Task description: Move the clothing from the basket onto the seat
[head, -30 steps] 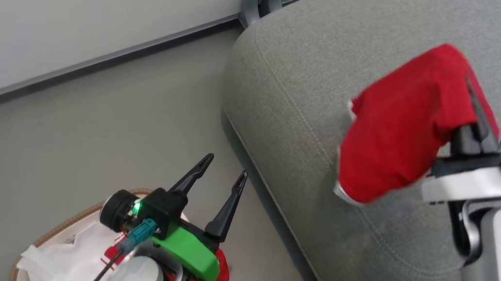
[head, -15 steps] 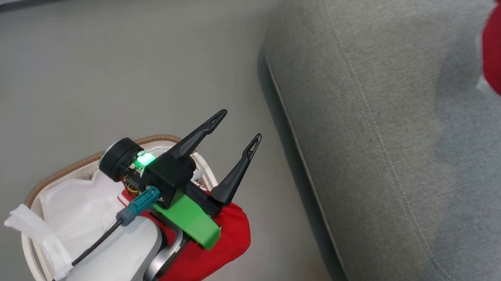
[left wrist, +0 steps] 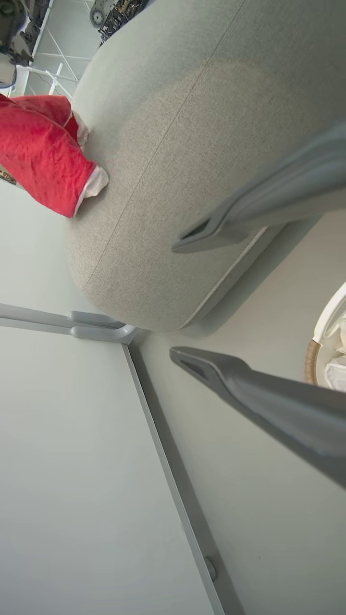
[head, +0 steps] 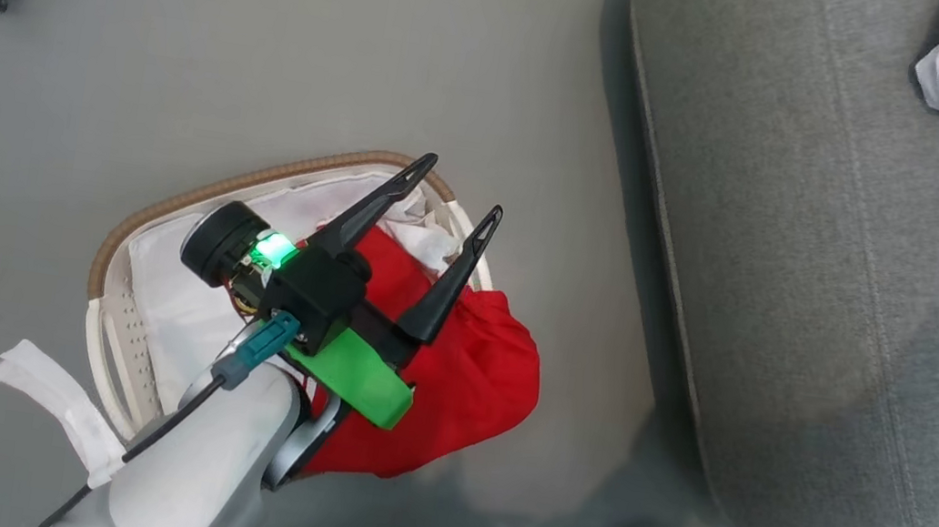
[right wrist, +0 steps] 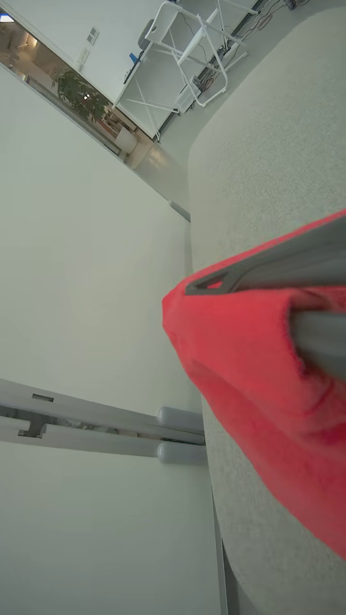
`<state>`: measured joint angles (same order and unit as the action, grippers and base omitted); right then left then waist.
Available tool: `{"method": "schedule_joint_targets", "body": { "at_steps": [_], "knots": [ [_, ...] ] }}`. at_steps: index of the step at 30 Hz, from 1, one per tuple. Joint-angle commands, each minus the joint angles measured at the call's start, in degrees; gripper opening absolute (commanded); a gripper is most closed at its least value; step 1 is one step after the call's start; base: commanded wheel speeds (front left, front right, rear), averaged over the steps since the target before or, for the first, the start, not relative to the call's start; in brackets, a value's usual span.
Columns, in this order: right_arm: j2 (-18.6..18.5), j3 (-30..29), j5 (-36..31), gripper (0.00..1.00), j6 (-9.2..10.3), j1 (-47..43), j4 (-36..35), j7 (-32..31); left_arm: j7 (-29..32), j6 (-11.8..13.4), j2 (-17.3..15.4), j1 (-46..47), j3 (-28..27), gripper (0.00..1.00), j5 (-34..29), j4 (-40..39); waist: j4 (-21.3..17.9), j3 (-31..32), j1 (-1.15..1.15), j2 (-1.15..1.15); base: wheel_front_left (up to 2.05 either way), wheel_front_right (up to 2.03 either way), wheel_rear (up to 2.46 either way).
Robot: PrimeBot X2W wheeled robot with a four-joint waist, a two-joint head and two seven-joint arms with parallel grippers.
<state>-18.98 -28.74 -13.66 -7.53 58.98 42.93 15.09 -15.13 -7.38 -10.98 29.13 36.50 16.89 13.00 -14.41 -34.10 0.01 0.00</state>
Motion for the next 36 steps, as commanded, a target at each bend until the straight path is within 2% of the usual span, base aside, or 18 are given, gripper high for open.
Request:
{"method": "schedule_joint_targets", "body": {
  "at_steps": [1, 2, 3, 5, 6, 12, 20, 29, 36],
  "knots": [
    [1.02, -1.37, -0.42, 0.00, 0.08, -1.74, 0.32, 0.11, -0.03, -0.14, -0.55, 1.42, -0.28, 1.00, 0.07, 0.02, 3.10, -3.77, -0.01, 0.00, 0.00, 0.00, 0.00],
    [1.67, -2.16, -0.61, 0.03, 0.08, -2.56, 0.45, 0.12, -0.03, -0.14, -0.51, 1.49, -0.28, 1.00, 0.15, 0.13, 3.13, -3.77, -0.01, 0.00, 0.00, 0.00, 0.00],
    [2.55, -3.11, -0.57, 0.16, 0.08, -3.57, 0.34, 0.12, -0.03, -0.14, -0.50, 1.50, -0.27, 1.00, 0.29, 0.32, 3.15, -3.59, -0.01, 0.00, 0.00, 0.00, 0.00],
    [3.84, -4.74, -0.42, 0.49, 0.08, -5.89, -0.36, 0.11, -0.03, -0.14, -0.33, 1.47, -0.46, 1.00, 0.51, 0.75, 3.01, -3.05, -0.01, 0.00, 0.00, 0.00, 0.00],
    [4.41, -5.30, -0.35, 1.00, 0.08, -7.11, -0.58, 0.12, -0.03, -0.14, -0.23, 1.39, -0.56, 1.00, 0.54, 0.96, 2.89, -2.71, -0.01, 0.00, 0.00, 0.00, 0.00],
    [7.07, -7.42, 1.72, 1.00, 0.08, -15.37, -2.55, 0.12, -0.03, -0.14, 0.41, -0.40, -1.12, 1.00, 0.46, 2.06, 1.59, 0.87, -0.01, 0.00, 0.00, 0.00, 0.00],
    [8.43, -3.96, 5.12, 1.00, 0.08, -24.89, -9.37, 0.11, -0.03, -0.14, 2.06, -3.22, -2.72, 1.00, 0.29, 3.50, -0.05, 6.91, -0.01, 0.00, 0.00, 0.00, 0.00],
    [7.65, 5.67, 9.14, 1.00, 0.08, -29.77, -15.44, 0.11, -0.03, -0.14, 4.40, -7.49, -5.19, 1.00, 0.02, 5.43, 1.05, 14.25, -0.01, 0.00, 0.00, 0.00, 0.00],
    [7.92, 15.45, 11.40, 1.00, 0.08, -31.75, -18.54, 0.11, -0.04, -0.14, 5.88, -10.99, -9.15, 1.00, -0.49, 7.50, 4.69, 19.36, -0.01, 0.00, 0.00, 0.00, 0.00]
  ]
}}
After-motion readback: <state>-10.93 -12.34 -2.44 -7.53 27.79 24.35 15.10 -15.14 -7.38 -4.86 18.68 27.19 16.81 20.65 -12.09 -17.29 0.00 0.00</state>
